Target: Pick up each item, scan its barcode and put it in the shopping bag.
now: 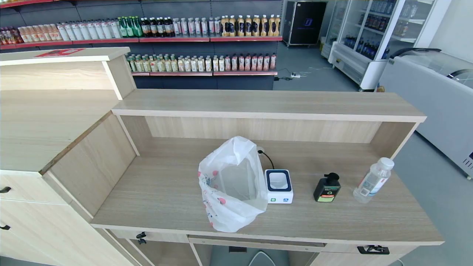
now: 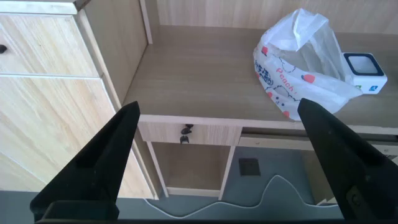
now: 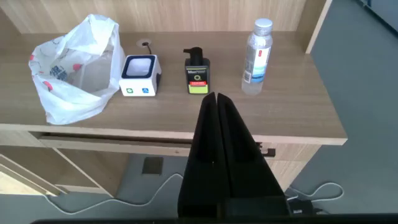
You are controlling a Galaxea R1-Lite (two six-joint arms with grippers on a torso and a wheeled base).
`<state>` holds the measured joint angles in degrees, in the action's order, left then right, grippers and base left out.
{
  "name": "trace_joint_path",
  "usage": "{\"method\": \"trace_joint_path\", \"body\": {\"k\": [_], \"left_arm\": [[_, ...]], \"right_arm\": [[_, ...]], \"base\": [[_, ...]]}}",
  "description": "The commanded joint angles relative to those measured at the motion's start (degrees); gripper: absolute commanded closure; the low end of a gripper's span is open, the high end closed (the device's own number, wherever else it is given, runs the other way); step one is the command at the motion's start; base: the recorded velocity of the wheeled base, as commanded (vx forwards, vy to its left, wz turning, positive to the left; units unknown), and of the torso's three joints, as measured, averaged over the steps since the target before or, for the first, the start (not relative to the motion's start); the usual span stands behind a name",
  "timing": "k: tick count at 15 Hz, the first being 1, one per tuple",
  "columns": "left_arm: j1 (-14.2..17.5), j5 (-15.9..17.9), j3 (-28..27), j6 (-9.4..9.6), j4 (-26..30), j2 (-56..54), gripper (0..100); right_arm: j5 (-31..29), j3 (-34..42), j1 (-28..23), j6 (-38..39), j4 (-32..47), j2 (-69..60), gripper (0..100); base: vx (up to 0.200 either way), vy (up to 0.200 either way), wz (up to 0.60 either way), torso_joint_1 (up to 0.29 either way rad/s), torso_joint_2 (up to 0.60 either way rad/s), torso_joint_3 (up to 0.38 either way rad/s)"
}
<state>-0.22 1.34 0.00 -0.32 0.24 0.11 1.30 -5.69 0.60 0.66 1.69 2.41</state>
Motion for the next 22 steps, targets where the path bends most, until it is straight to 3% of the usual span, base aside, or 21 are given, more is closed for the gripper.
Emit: {"method": "trace_joint_path", "body": {"k": [1,4,6,7,8,10,12,13,15,19,22], "left_arm": [[0.04,-0.02,0.00,-0.03,0.02,-0.02,0],[-0.04,-0.02,0.00,-0.03,0.02,-0.02,0],[0.04,-0.02,0.00,-0.03,0.02,-0.02,0],[0.04,-0.02,0.00,-0.03,0.02,-0.02,0],[0.04,-0.02,0.00,-0.03,0.02,-0.02,0],[0.04,-0.02,0.00,-0.03,0.02,-0.02,0],[0.04,-0.02,0.00,-0.03,0.02,-0.02,0],[-0.04,-0.02,0.00,-0.03,0.02,-0.02,0],[-0.04,-0.02,0.00,-0.03,0.02,-0.02,0],[0.04,-0.02,0.00,-0.03,0.02,-0.02,0],[0.04,-0.02,0.00,-0.03,0.02,-0.02,0]], "right_arm": [[-0.78,-23.40,0.02,8.22,2.00,32.65,100],[-1.83,-23.40,-1.21,-1.36,-2.40,44.17,100],[-0.95,-23.66,-1.56,-2.15,-6.18,49.27,100],[-0.69,-23.75,-3.76,-1.45,-8.55,54.54,0],[-0.34,-23.05,-6.31,-1.27,-9.96,57.26,0],[5.99,-21.47,-11.58,-3.21,-15.05,64.65,0],[17.59,-19.97,-19.58,-19.99,-21.91,75.19,0],[20.14,-20.15,-22.83,-25.97,-23.32,79.06,0],[24.27,-22.08,-24.50,-30.01,-24.46,85.56,0],[26.73,-22.52,-26.26,-37.31,-25.78,93.04,0],[28.05,-22.87,-26.26,-39.07,-34.04,99.45,0]], "base": [[0.000,0.000,0.00,0.000,0.00,0.000],[0.000,0.000,0.00,0.000,0.00,0.000],[0.000,0.000,0.00,0.000,0.00,0.000],[0.000,0.000,0.00,0.000,0.00,0.000],[0.000,0.000,0.00,0.000,0.00,0.000],[0.000,0.000,0.00,0.000,0.00,0.000],[0.000,0.000,0.00,0.000,0.00,0.000],[0.000,0.000,0.00,0.000,0.00,0.000],[0.000,0.000,0.00,0.000,0.00,0.000],[0.000,0.000,0.00,0.000,0.00,0.000],[0.000,0.000,0.00,0.000,0.00,0.000]]}}
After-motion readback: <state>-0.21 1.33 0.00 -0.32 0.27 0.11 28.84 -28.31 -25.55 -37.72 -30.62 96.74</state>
